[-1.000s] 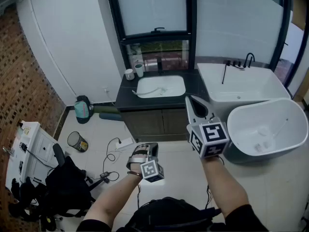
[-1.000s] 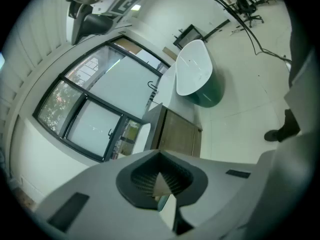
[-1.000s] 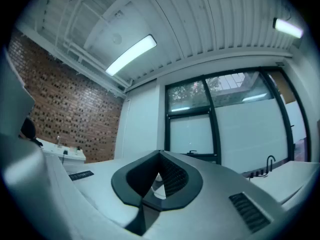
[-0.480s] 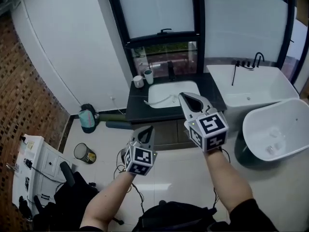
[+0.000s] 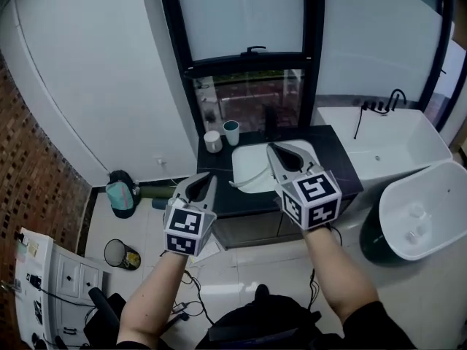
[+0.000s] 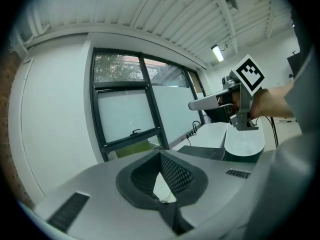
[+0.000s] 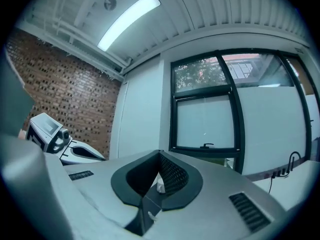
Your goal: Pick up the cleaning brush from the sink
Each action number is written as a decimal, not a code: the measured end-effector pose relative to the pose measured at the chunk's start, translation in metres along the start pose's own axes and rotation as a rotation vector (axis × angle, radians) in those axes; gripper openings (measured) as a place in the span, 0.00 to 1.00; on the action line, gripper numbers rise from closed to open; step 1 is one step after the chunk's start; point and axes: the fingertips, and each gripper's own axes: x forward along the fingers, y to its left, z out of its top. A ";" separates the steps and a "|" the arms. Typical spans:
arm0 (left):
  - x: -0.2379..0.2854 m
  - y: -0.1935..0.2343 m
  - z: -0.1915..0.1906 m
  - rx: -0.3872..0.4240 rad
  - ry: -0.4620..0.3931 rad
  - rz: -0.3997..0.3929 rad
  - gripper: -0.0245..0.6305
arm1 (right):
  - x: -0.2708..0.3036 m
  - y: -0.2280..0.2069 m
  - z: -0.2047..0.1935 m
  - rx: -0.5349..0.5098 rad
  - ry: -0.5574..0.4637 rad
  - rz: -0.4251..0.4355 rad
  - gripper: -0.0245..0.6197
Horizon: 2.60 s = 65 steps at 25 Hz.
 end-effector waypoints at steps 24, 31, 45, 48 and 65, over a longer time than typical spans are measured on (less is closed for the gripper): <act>0.366 0.296 -0.160 -0.145 0.124 -0.377 0.07 | 0.402 -0.174 -0.258 0.417 0.416 -0.587 0.41; 0.465 0.276 -0.245 -0.271 0.358 -0.376 0.12 | 0.415 -0.215 -0.436 0.659 0.703 -0.765 0.41; 0.520 0.265 -0.325 -0.345 0.584 -0.305 0.12 | 0.431 -0.220 -0.587 0.846 1.090 -0.805 0.41; 0.519 0.265 -0.322 -0.351 0.576 -0.291 0.12 | 0.432 -0.210 -0.603 0.908 1.117 -0.783 0.24; 0.409 0.245 -0.270 -0.421 0.421 -0.365 0.11 | 0.357 -0.160 -0.492 1.112 0.842 -0.797 0.12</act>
